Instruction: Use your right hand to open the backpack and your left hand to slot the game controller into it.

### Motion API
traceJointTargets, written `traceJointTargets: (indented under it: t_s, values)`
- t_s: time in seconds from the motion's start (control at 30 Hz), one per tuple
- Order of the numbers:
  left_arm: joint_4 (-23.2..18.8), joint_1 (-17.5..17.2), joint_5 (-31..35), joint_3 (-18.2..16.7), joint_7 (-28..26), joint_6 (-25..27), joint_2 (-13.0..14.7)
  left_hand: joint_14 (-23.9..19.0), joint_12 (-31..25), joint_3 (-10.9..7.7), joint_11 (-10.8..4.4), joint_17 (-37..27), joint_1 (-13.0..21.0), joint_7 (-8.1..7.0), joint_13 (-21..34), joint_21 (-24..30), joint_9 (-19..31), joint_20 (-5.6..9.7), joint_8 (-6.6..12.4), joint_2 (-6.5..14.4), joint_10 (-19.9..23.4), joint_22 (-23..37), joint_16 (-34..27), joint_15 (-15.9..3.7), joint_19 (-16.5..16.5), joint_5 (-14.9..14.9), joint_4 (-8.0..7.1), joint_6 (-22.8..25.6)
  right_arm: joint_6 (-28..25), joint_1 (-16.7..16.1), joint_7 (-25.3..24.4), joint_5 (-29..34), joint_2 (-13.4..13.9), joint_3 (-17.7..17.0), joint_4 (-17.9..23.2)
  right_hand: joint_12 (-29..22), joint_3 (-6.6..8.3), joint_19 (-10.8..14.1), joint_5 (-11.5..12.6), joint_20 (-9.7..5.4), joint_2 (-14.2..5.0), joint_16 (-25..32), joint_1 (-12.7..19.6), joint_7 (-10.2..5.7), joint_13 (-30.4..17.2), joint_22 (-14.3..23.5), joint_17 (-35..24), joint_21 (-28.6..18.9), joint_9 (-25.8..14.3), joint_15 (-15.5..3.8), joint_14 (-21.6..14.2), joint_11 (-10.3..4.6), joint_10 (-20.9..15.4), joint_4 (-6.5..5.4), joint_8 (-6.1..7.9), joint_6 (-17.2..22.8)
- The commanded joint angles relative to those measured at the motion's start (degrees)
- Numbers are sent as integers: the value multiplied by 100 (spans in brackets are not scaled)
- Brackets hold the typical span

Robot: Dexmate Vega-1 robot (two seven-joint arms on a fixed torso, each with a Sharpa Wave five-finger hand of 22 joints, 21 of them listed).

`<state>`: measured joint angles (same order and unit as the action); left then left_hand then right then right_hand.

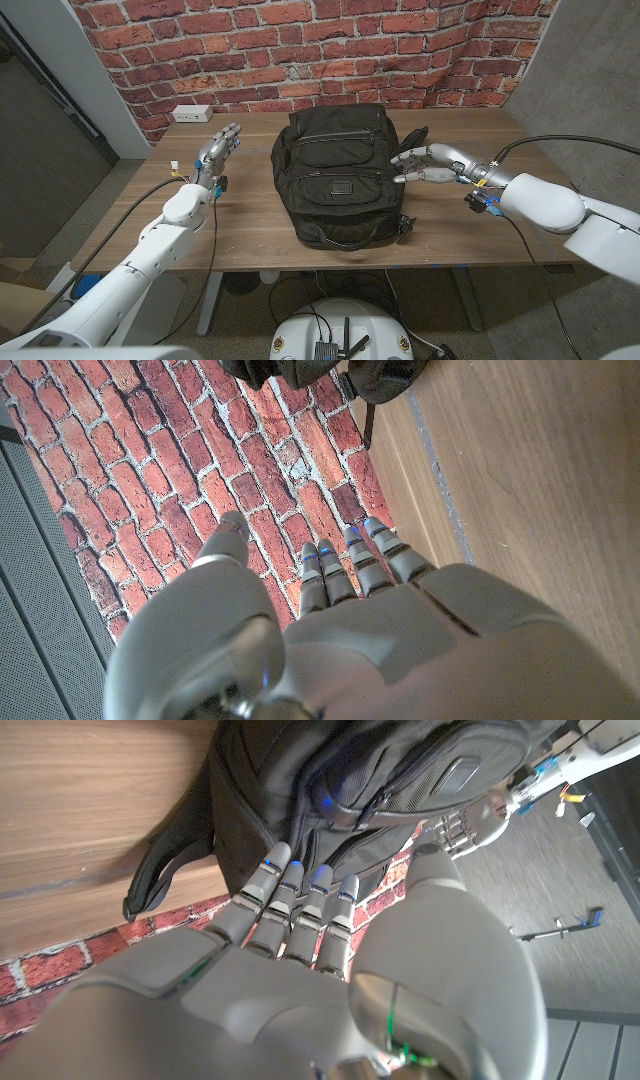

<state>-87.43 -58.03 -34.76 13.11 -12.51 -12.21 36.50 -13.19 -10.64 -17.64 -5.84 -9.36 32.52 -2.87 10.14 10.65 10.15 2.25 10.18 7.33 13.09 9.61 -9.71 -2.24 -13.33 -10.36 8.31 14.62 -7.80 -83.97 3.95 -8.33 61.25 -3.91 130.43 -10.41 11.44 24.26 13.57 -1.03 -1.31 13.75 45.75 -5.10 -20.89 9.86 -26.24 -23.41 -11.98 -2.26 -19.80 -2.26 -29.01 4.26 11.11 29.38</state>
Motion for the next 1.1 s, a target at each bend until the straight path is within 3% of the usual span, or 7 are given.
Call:
traceJointTargets:
  t_s: [0.03, 0.17, 0.5, 0.73, 1.1]
  values:
    - [9, -71, 52, -9, -41, -117, -29, 15, -11, -47, 11, -2, -73, -11, 0, 17, 1, 476, 22, 3, -7, 17, -5, -246, 23, 25, -8, 4, 248, 106, -373, 52, -457, 157, -301, -25, -22, 27, 5, -20, -38, -35, -209, 19, 34, 14, 19, 47, -3, -245, 40, 1, 87, -102, -20, -79]
    - [45, -71, 54, 20, 20, -133, -28, 30, -12, -52, 13, -1, -81, -13, 0, 18, 1, 475, 22, 5, -8, 17, -1, -249, 22, 25, -3, 2, 455, 141, -527, -62, -677, 206, -482, -19, -88, 5, -40, -59, -82, -60, -462, -21, 94, 14, 49, 102, 14, -250, 88, 6, 177, -197, -37, -181]
    - [324, 67, 144, 114, 95, -429, -214, 36, -13, -69, 21, -1, -94, -8, -1, 17, 0, 473, 29, 20, -11, 17, -5, -242, 29, 24, 6, 14, 1069, 325, -868, -398, -1213, 457, -1027, 7, -153, -19, -98, -70, -135, -127, -734, -39, 191, 11, 94, 185, 44, -151, 251, 55, 372, -272, -63, -344]
    - [644, 271, 150, 229, 421, -642, -290, 29, 3, -83, 40, -1, -107, 0, -1, 20, 0, 472, 31, 32, -60, 17, -12, -264, 24, 23, 14, 21, 1426, 531, -1044, -508, -1412, 650, -1398, 27, -160, -41, -127, -87, -190, -170, -831, -74, 271, 5, 130, 254, 71, -137, 388, 66, 551, -267, -97, -538]
    - [923, 335, 84, 270, 533, -860, -436, 92, 21, -110, 47, -2, -131, -19, -1, 17, 0, 460, 16, 51, -149, 16, 5, -254, 35, 20, 27, -28, 1625, 940, -1136, -561, -1441, 931, -1819, 39, -192, -73, -200, -147, -282, -211, -1047, -101, 401, -5, 178, 368, 108, -118, 569, 100, 827, -304, -104, -776]
